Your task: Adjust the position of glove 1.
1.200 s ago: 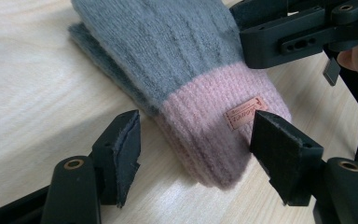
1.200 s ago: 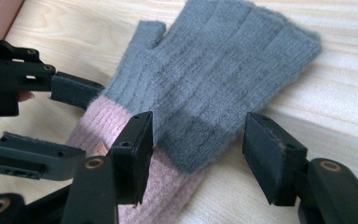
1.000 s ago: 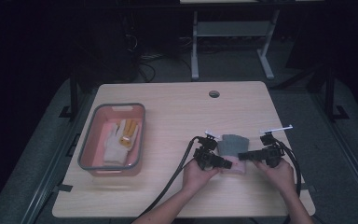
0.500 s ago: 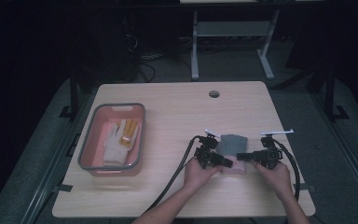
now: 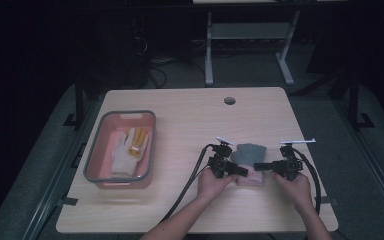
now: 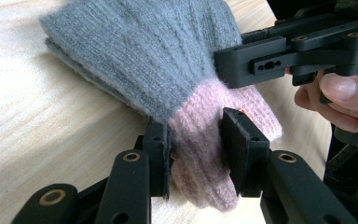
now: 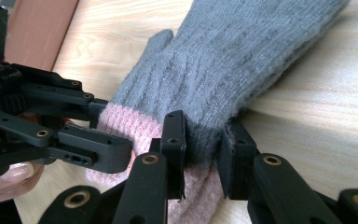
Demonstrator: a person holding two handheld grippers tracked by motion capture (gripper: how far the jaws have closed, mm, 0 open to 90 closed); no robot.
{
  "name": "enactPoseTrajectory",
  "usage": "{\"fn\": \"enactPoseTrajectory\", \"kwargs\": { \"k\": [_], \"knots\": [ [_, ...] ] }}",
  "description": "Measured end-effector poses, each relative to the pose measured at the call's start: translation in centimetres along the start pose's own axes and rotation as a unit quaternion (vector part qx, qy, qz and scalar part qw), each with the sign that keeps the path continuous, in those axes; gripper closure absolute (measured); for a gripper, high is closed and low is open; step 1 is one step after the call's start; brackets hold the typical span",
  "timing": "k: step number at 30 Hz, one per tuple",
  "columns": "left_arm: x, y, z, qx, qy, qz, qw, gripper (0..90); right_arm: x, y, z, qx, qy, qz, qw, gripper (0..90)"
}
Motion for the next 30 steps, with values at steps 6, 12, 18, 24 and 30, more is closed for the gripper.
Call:
{"fn": "enactPoseTrajectory", "kwargs": {
  "k": [6, 12, 18, 24, 30],
  "knots": [
    [0.0, -0.1, 0.2, -0.002, 0.007, -0.001, 1.0, 64.3, 0.2, -0.1, 0.2, -0.004, 0.002, 0.001, 1.0, 74.5],
    [-0.2, -0.3, 0.8, -0.008, 0.01, -0.007, 0.9999, 64.5, 0.7, -0.4, 0.5, -0.006, 0.002, 0.002, 1.0, 74.5],
    [-0.4, -0.7, 2.0, -0.018, 0.014, -0.013, 0.9996, 64.5, 1.9, -1.2, 0.9, -0.012, 0.001, 0.011, 0.9999, 74.6],
    [-0.6, -0.8, 3.2, -0.026, 0.014, -0.019, 0.9994, 64.5, 3.0, -1.7, 1.2, -0.013, 0.0, 0.022, 0.9997, 74.6],
    [-0.6, -0.9, 4.4, -0.03, 0.012, -0.024, 0.9992, 64.7, 4.0, -2.2, 1.1, -0.013, -0.007, 0.029, 0.9995, 74.6]
  ]
}}
Point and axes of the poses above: each handheld gripper's, and its own axes: z roughly backward along the jaws, y roughly out of its underside, x roughly to its left, the point moved 5 cm from there along -z, roughly forward along the jaws, and after that the axes turned 8 degrees about y, right-handed, at the moved point
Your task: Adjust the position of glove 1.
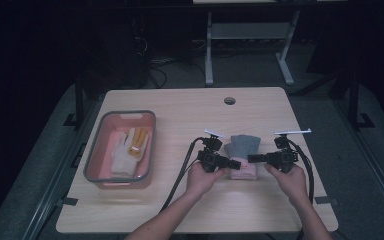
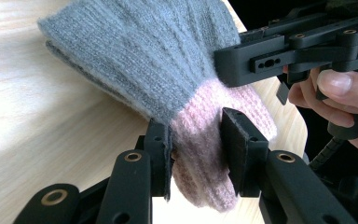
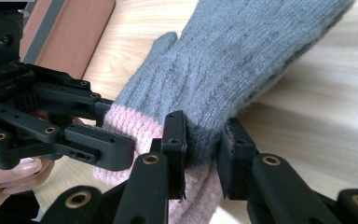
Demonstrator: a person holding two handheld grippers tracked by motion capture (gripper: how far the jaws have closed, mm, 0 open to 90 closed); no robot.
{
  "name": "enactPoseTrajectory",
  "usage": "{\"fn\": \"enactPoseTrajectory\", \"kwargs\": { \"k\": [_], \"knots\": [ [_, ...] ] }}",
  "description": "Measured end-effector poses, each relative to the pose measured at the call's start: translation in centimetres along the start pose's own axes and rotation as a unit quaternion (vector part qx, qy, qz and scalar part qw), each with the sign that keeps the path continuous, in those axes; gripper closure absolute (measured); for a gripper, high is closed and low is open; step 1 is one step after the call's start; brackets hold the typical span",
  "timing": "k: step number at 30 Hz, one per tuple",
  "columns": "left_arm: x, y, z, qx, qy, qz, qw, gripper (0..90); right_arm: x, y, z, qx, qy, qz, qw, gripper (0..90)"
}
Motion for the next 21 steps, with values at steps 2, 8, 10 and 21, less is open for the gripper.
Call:
{"fn": "enactPoseTrajectory", "kwargs": {
  "k": [2, 8, 10, 21],
  "knots": [
    [0.0, -0.1, 0.4, -0.002, -0.001, 0.0, 1.0, 64.7, 0.3, -0.2, -0.1, 0.0, 0.0, 0.003, 1.0, 74.6],
    [-0.2, -0.3, 1.7, -0.01, -0.002, -0.005, 0.9999, 64.9, 1.4, -0.9, -0.1, -0.003, -0.007, 0.009, 0.9999, 74.6],
    [-0.3, -0.3, 2.1, -0.012, -0.004, -0.008, 0.9999, 64.9, 1.8, -1.0, 0.0, -0.001, -0.007, 0.012, 0.9999, 74.6],
    [-0.2, -0.5, 4.2, -0.026, -0.006, -0.013, 0.9996, 65.1, 3.5, -2.1, -0.2, -0.004, -0.019, 0.022, 0.9996, 74.6]
  ]
}}
Point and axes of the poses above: each handheld gripper's, and its own axes: z roughly backward along the jaws, y roughly out of its underside, x roughly to its left, the point moved 5 cm from there along -z, roughly forward along the jaws, and after that the axes turned 8 degrees about y, right-handed, at the moved point
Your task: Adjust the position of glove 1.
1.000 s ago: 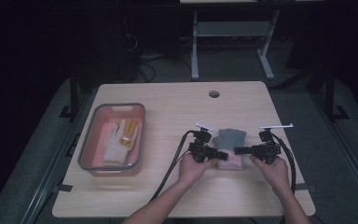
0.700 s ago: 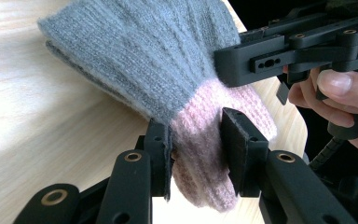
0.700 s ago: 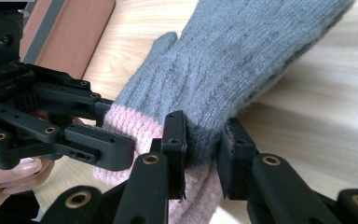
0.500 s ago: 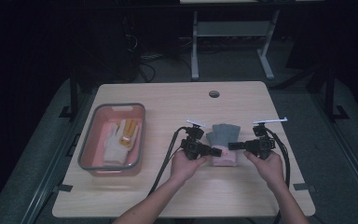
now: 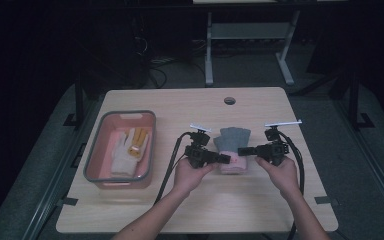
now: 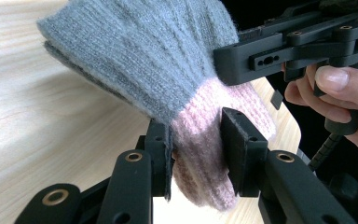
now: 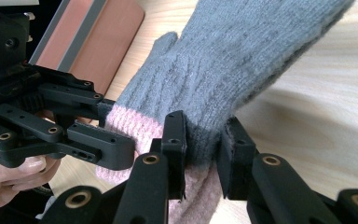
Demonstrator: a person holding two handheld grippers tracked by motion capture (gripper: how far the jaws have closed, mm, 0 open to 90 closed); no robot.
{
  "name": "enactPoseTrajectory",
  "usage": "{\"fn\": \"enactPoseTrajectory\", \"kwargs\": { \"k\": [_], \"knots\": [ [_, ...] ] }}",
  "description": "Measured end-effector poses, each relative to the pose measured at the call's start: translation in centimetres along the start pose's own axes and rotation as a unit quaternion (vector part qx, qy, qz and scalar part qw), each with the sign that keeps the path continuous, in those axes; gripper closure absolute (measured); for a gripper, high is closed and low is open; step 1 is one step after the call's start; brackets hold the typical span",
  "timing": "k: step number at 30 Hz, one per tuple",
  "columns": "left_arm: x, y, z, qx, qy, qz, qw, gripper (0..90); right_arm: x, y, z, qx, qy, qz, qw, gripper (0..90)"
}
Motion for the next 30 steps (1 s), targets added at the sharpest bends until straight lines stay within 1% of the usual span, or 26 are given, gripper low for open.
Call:
{"fn": "enactPoseTrajectory", "kwargs": {
  "k": [2, 3, 4, 5, 6, 7, 8, 10, 11, 14, 15, 17, 20, 23, 24, 26, 30],
  "knots": [
    [-0.1, 0.0, 0.3, -0.002, 0.001, 0.003, 1.0, 65.1, 0.2, -0.2, 0.0, -0.001, -0.002, 0.002, 1.0, 74.6],
    [0.0, -0.1, 0.5, -0.002, 0.0, -0.002, 1.0, 65.1, 0.4, -0.2, 0.0, 0.0, -0.003, 0.002, 1.0, 74.6],
    [-0.1, -0.1, 0.6, -0.004, 0.0, 0.002, 1.0, 65.1, 0.5, -0.3, 0.0, -0.001, -0.004, 0.003, 1.0, 74.6],
    [0.0, -0.1, 0.8, -0.003, -0.001, -0.003, 1.0, 65.1, 0.7, -0.4, -0.1, 0.0, -0.005, 0.005, 1.0, 74.6],
    [-0.1, -0.1, 1.0, -0.006, 0.0, 0.002, 1.0, 65.2, 0.8, -0.5, -0.1, 0.0, -0.005, 0.005, 1.0, 74.6],
    [-0.1, -0.2, 1.1, -0.006, -0.002, -0.003, 1.0, 65.2, 0.9, -0.6, -0.1, -0.002, -0.006, 0.006, 1.0, 74.6],
    [-0.1, -0.2, 1.1, -0.006, -0.002, -0.003, 1.0, 65.2, 0.9, -0.6, -0.1, -0.002, -0.006, 0.006, 1.0, 74.6],
    [-0.1, -0.2, 1.6, -0.008, -0.002, 0.0, 1.0, 65.2, 1.2, -0.8, -0.2, -0.003, -0.012, 0.004, 0.9999, 74.6],
    [-0.1, -0.3, 1.7, -0.008, -0.003, -0.005, 0.9999, 65.2, 1.4, -0.9, -0.2, -0.003, -0.012, 0.005, 0.9999, 74.6],
    [0.0, -0.3, 2.2, -0.011, -0.004, -0.006, 0.9999, 65.2, 1.7, -1.1, -0.3, -0.005, -0.016, 0.007, 0.9998, 74.6],
    [-0.1, -0.4, 2.4, -0.012, -0.005, -0.003, 0.9999, 65.3, 1.9, -1.2, -0.3, -0.003, -0.016, 0.008, 0.9998, 74.6],
    [0.0, -0.5, 2.8, -0.014, -0.007, -0.007, 0.9999, 65.3, 2.2, -1.4, -0.4, -0.004, -0.017, 0.01, 0.9998, 74.6],
    [0.0, -0.5, 3.5, -0.018, -0.006, -0.005, 0.9998, 65.4, 2.8, -1.8, -0.5, -0.005, -0.02, 0.013, 0.9997, 74.6],
    [0.1, -0.6, 4.1, -0.018, -0.009, -0.01, 0.9997, 65.4, 3.2, -2.1, -0.7, -0.004, -0.024, 0.015, 0.9996, 74.6],
    [0.1, -0.6, 4.1, -0.018, -0.009, -0.01, 0.9997, 65.4, 3.4, -2.2, -0.7, -0.004, -0.025, 0.014, 0.9996, 74.6],
    [0.1, -0.7, 4.6, -0.024, -0.009, -0.008, 0.9996, 65.5, 3.7, -2.4, -0.8, -0.005, -0.028, 0.016, 0.9995, 74.6],
    [0.2, -0.9, 5.4, -0.029, -0.009, -0.008, 0.9995, 65.5, 4.4, -2.9, -0.9, -0.007, -0.033, 0.021, 0.9992, 74.6]
  ]
}}
Point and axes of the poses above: each handheld gripper's, and its own axes: z roughly backward along the jaws, y roughly out of its underside, x roughly to its left, the point moved 5 cm from there along -z, roughly forward along the jaws, and after that the axes turned 8 degrees about y, right-handed, at the moved point
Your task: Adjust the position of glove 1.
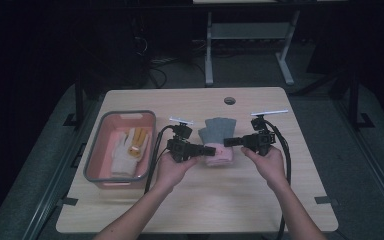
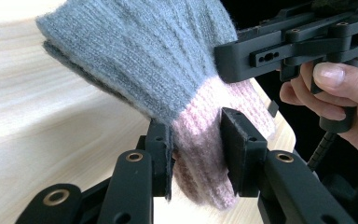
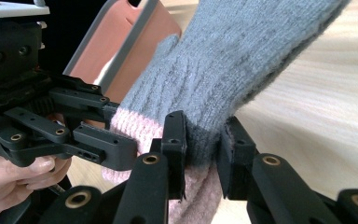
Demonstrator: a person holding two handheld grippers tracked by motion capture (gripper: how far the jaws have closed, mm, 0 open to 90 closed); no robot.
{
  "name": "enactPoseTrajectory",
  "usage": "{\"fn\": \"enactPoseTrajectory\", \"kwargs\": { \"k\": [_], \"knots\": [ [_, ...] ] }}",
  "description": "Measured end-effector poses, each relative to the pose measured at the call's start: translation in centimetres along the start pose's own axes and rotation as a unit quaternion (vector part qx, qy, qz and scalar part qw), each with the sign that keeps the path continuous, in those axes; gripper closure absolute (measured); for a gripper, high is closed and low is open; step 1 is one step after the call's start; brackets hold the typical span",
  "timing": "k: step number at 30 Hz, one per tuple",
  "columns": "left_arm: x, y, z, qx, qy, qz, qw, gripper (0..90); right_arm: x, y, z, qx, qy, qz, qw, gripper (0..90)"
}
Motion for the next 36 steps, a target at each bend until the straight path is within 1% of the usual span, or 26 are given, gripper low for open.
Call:
{"fn": "enactPoseTrajectory", "kwargs": {
  "k": [1, 2, 5, 7, 12, 18, 23, 24, 25, 27, 28, 29, 31, 35, 36],
  "knots": [
    [0.0, 0.0, 0.2, -0.002, -0.001, 0.003, 1.0, 65.5, 0.2, -0.1, -0.1, 0.0, -0.001, -0.001, 1.0, 74.6],
    [0.1, -0.1, 0.4, -0.001, -0.001, -0.001, 1.0, 65.5, 0.3, -0.2, -0.1, -0.001, -0.002, 0.0, 1.0, 74.6],
    [0.2, -0.1, 0.8, -0.005, -0.003, 0.002, 1.0, 65.6, 0.7, -0.4, -0.4, 0.0, -0.006, 0.002, 1.0, 74.6],
    [0.3, -0.2, 1.2, -0.007, -0.003, -0.001, 1.0, 65.5, 0.9, -0.6, -0.6, 0.0, -0.007, 0.002, 1.0, 74.6],
    [0.4, -0.3, 1.9, -0.011, -0.004, 0.002, 0.9999, 65.7, 1.5, -1.0, -0.8, 0.001, -0.01, 0.007, 0.9999, 74.6],
    [0.6, -0.5, 2.8, -0.014, -0.006, -0.001, 0.9999, 65.9, 2.2, -1.5, -1.1, 0.0, -0.014, 0.009, 0.9999, 74.6],
    [0.8, -0.6, 3.6, -0.019, -0.006, 0.002, 0.9998, 66.1, 2.8, -2.0, -1.4, 0.001, -0.016, 0.013, 0.9998, 74.5],
    [0.9, -0.7, 3.7, -0.019, -0.005, -0.001, 0.9998, 66.2, 2.9, -2.1, -1.5, 0.001, -0.018, 0.014, 0.9997, 74.5],
    [0.9, -0.7, 3.9, -0.021, -0.006, 0.002, 0.9998, 66.2, 3.0, -2.2, -1.5, 0.002, -0.018, 0.015, 0.9997, 74.5],
    [1.0, -0.8, 4.2, -0.022, -0.006, 0.0, 0.9997, 66.3, 3.3, -2.4, -1.7, 0.0, -0.018, 0.017, 0.9997, 74.5],
    [1.0, -0.8, 4.3, -0.023, -0.007, 0.005, 0.9997, 66.4, 3.4, -2.5, -1.7, 0.001, -0.019, 0.015, 0.9997, 74.5],
    [1.1, -0.8, 4.4, -0.023, -0.006, -0.001, 0.9997, 66.4, 3.5, -2.5, -1.8, 0.002, -0.02, 0.016, 0.9997, 74.5],
    [1.1, -0.9, 4.6, -0.025, -0.007, 0.001, 0.9997, 66.4, 3.6, -2.7, -1.9, 0.001, -0.021, 0.017, 0.9996, 74.5],
    [1.2, -1.0, 5.1, -0.026, -0.008, -0.002, 0.9996, 66.5, 4.0, -3.0, -2.0, 0.002, -0.022, 0.018, 0.9996, 74.5],
    [1.2, -1.0, 5.2, -0.028, -0.008, 0.001, 0.9996, 66.5, 4.1, -3.1, -2.1, 0.002, -0.022, 0.019, 0.9996, 74.5]
  ]
}}
Point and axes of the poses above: each handheld gripper's, and its own axes: z roughly backward along the jaws, y roughly out of its underside, x roughly to its left, the point moved 5 cm from there along -z, roughly forward along the jaws, and after that the axes turned 8 degrees about y, right-handed, at the moved point
